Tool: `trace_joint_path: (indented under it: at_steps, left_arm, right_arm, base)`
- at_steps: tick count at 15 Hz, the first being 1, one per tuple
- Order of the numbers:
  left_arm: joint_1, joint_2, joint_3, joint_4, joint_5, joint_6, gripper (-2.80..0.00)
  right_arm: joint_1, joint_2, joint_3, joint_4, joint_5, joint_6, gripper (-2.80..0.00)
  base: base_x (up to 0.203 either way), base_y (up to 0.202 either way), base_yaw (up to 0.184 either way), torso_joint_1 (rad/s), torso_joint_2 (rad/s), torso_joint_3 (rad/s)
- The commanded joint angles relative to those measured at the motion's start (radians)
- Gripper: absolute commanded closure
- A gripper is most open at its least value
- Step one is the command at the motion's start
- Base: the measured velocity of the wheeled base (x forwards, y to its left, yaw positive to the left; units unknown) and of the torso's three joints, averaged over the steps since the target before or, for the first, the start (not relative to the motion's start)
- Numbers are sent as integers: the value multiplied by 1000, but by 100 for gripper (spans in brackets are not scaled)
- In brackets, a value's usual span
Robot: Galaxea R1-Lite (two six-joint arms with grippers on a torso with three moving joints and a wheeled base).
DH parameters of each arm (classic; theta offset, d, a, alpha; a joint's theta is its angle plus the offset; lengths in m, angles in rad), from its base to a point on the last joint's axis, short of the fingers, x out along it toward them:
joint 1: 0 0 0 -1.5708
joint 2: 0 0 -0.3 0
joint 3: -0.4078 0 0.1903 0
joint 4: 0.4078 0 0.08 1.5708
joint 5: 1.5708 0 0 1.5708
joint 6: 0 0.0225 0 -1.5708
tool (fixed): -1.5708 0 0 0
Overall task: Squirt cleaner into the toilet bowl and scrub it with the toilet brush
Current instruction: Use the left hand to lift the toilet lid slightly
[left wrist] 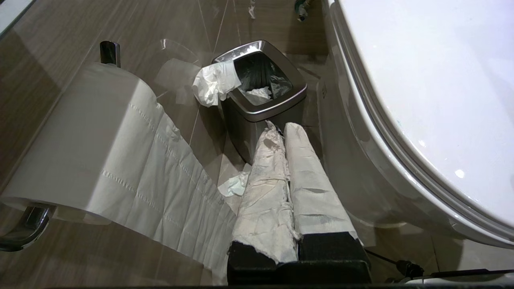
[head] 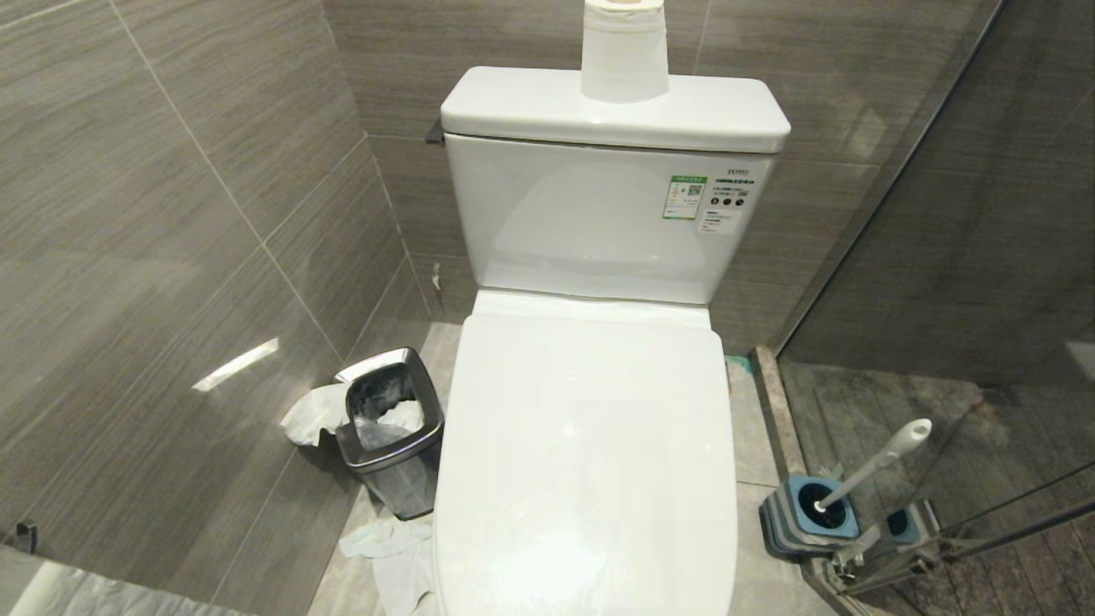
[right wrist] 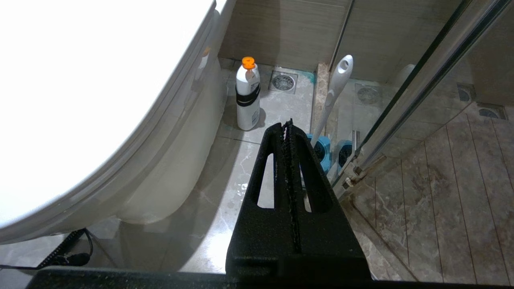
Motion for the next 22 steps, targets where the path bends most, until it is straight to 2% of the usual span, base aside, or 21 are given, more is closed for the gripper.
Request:
trace_joint_path:
  at_steps: [1,6,8,11,14,19,22]
  left_arm:
    - [0,0,-1,1,0,0,0]
    - [0,0,0,-5,-1,6,0]
    - [0,0,-42,-5,-19,65,0]
    - [0,27,-199,40,-88,152,0]
    - [-1,167,-332,52,-112,173,0]
    - [3,494,-593,51,-109,198,0]
    - [4,671,-685,-17,-108,226,0]
  right_arm:
    - [0,1,0,0,0,0,0]
    - [0,1,0,0,0,2,0]
    - [0,1,0,0,0,3,0]
    - [0,1,0,0,0,3,0]
    - [0,1,0,0,0,3,0]
    - [0,1,0,0,0,3,0]
    - [0,1,0,0,0,3,0]
  base:
    - [0,0,0,0,0,0]
    - [0,0,0,0,0,0]
    - [0,0,0,0,0,0]
    - [0,0,0,0,0,0]
    - [0,0,0,0,0,0]
    - [0,0,0,0,0,0]
    - [0,0,0,0,0,0]
